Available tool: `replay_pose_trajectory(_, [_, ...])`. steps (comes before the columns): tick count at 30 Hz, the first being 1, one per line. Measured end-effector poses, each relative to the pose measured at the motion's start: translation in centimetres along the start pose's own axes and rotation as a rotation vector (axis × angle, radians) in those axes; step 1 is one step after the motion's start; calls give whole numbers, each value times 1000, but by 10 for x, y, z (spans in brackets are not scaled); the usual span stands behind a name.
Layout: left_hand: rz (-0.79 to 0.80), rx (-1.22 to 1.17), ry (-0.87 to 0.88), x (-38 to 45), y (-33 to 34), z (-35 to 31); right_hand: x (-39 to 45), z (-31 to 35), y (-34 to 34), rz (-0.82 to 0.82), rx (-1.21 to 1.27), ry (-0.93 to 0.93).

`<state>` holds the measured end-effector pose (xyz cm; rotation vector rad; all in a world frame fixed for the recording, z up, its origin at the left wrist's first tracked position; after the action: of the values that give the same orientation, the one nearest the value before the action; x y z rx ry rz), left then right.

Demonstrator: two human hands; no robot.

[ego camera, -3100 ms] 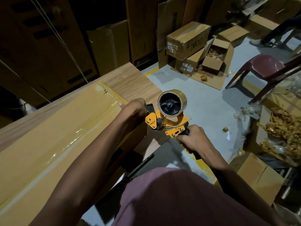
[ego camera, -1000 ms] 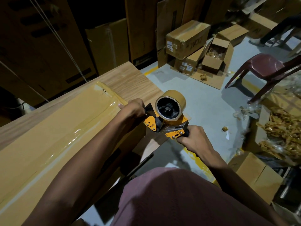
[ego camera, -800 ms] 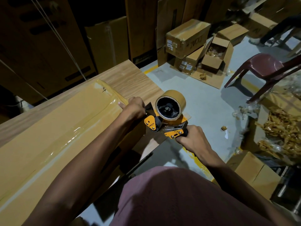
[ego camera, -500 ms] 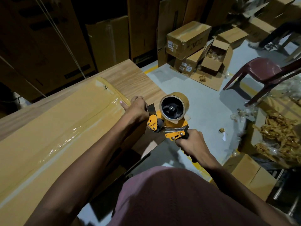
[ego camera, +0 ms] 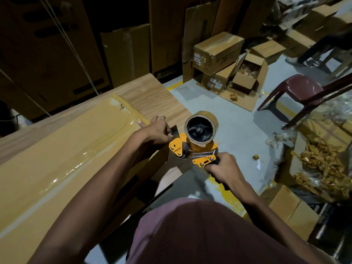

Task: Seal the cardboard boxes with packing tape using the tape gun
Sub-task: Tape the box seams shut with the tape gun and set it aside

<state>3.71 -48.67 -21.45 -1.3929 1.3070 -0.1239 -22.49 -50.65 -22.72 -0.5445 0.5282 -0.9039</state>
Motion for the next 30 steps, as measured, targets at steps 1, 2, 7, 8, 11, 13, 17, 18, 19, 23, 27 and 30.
replay_pose_trajectory(1, [-6,26,6,0,0,1,0,0,0,-2,-12,2])
replay_pose_trajectory(2, [-10,41,11,0,1,0,1,-1,1,-3,-18,0])
replay_pose_trajectory(7, [-66,19,46,-4,5,0,0,-5,2,-23,-51,-8])
replay_pose_trajectory(8, [-68,25,45,-4,5,0,-1,-5,2,-29,-61,-9])
replay_pose_trajectory(11, [-35,126,27,-4,7,-4,-4,-2,0,-35,-116,-22])
replay_pose_trajectory(13, [-19,139,11,-4,8,-8,-6,2,0,-38,-156,-35])
replay_pose_trajectory(17, [-10,98,13,-6,10,-8,-11,3,2,-55,-221,-45])
replay_pose_trajectory(18, [-5,88,3,-6,11,-7,-12,3,3,-64,-234,-46])
replay_pose_trajectory(19, [-2,84,0,-5,11,-7,-12,5,3,-75,-246,-48])
replay_pose_trajectory(23, [8,90,34,-5,11,-7,-21,-7,0,-112,-387,-2])
replay_pose_trajectory(27, [-6,-1,63,-3,12,-3,-49,-47,15,-54,-221,188])
replay_pose_trajectory(30, [-14,-10,75,-3,12,-1,-51,-67,27,-94,-40,288])
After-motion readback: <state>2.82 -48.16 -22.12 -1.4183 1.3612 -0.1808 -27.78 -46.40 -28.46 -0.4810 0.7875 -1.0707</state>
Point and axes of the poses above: each hand's wrist, its own x-axis towards the middle knuckle, its own y-axis out of the palm, z = x × y, the point moved 3 cm from there along x, towards the middle knuckle, and after that the axes turned 15 degrees about -y, right-handed, at the moved point
